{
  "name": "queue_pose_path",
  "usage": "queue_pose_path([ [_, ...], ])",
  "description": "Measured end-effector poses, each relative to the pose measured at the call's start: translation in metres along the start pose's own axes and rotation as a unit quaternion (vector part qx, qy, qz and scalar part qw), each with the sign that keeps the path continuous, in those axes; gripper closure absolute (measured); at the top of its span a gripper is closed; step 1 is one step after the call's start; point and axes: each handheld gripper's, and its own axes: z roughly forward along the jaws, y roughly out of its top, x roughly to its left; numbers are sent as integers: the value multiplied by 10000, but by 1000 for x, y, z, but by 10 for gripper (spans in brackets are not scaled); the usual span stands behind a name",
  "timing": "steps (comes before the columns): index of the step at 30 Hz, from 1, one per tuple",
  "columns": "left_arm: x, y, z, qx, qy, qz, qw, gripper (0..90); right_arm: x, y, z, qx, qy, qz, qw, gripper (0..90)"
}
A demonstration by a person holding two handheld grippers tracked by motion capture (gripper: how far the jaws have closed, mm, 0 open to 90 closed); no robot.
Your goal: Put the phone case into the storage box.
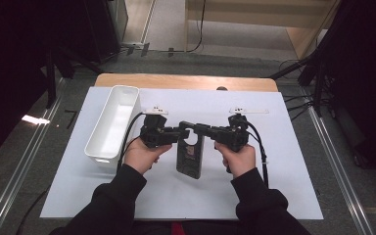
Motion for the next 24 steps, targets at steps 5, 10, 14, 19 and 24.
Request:
queue_pose_path([
  [5,-1,0,0,30,37,28,10000,712,-1,0,1,47,10,-38,10000,761],
  [10,0,0,0,37,73,51,10000,711,-1,1,2,83,31,-77,9999,693],
  [14,2,1,-2,34,88,44,9999,711,-1,1,3,201,122,-85,9997,588],
  [19,3,2,-4,17,137,69,9999,711,0,0,5,365,124,-203,9991,524],
  [24,3,2,-6,49,187,104,9998,711,1,-1,5,484,153,-384,9980,428],
])
